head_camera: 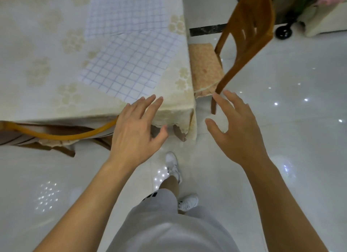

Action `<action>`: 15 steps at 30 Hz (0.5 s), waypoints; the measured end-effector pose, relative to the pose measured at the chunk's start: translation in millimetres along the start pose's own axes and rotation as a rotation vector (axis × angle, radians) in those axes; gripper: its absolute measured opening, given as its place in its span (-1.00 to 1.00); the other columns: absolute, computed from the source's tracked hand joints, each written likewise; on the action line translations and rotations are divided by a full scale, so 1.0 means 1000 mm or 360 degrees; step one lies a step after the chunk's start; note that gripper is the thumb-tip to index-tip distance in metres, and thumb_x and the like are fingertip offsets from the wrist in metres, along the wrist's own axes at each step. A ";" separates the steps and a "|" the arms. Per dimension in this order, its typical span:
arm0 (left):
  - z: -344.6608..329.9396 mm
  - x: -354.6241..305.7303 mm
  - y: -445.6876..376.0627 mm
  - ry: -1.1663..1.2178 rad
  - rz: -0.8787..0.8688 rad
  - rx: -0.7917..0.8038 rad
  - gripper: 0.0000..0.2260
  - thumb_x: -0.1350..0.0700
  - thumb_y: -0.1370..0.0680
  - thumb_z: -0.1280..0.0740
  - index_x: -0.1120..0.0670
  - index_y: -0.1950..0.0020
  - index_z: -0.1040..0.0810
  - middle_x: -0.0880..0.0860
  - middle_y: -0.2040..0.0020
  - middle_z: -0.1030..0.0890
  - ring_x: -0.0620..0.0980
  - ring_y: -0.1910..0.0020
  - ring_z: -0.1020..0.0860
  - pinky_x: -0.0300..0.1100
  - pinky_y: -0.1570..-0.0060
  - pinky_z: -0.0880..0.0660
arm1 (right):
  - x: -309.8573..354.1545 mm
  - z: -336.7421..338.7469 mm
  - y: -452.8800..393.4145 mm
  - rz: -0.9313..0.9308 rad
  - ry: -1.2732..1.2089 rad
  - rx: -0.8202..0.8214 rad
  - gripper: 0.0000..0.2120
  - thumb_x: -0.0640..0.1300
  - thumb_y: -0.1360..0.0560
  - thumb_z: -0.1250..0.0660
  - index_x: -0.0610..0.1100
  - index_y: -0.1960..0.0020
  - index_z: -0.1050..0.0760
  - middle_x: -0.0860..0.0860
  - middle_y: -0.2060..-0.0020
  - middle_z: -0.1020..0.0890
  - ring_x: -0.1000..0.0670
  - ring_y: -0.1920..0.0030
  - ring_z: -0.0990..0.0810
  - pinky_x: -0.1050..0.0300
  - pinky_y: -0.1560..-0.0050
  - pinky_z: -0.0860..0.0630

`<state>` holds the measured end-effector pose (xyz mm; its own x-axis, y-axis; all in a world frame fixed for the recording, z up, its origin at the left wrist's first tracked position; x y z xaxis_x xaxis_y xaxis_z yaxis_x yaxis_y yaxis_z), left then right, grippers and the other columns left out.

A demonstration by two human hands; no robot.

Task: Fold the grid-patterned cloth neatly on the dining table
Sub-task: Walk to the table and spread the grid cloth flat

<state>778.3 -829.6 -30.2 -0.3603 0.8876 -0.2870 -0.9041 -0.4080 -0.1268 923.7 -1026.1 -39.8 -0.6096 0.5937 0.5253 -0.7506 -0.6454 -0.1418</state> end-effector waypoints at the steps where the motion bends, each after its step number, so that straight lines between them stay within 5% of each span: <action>1: -0.001 0.006 -0.003 -0.0006 0.0026 -0.0006 -0.45 -0.13 -0.54 -0.23 0.04 -0.51 -0.35 0.06 -0.47 -0.42 0.10 -0.44 -0.38 0.11 -0.45 -0.28 | 0.003 -0.005 -0.010 0.0030 -0.0003 0.0019 -0.44 0.14 -0.56 -0.28 0.01 -0.50 -0.29 -0.02 -0.50 -0.33 -0.04 -0.48 -0.30 -0.25 -0.42 -0.34; 5: -0.004 0.028 -0.022 0.0000 0.0142 -0.0014 -0.44 -0.12 -0.54 -0.22 0.03 -0.52 -0.34 0.05 -0.49 -0.41 0.09 -0.46 -0.36 0.12 -0.46 -0.26 | 0.011 -0.024 -0.053 0.0145 -0.0006 0.0105 -0.43 0.18 -0.55 -0.24 0.04 -0.50 -0.28 -0.03 -0.50 -0.34 -0.06 -0.46 -0.33 -0.14 -0.42 -0.35; 15: -0.005 0.096 -0.107 0.0101 0.0314 -0.0055 -0.47 -0.10 -0.55 -0.23 0.05 -0.50 -0.37 0.06 -0.48 -0.41 0.10 -0.45 -0.37 0.19 -0.40 -0.31 | 0.036 -0.053 -0.173 0.0233 0.0015 0.0227 -0.42 0.17 -0.55 -0.27 0.06 -0.52 -0.26 -0.01 -0.52 -0.31 -0.10 -0.48 -0.32 -0.31 -0.37 -0.38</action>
<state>841.0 -701.7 -48.7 -0.5137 0.7747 -0.3687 -0.8085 -0.5809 -0.0943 1018.3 -867.8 -41.2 -0.7125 0.4923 0.5000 -0.6104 -0.7863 -0.0958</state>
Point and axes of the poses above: each hand's wrist, its own y-axis away from the middle knuckle, its own z-axis out of the back of the hand, x = y × z, the point moved 2 cm from there along -y, towards the middle knuckle
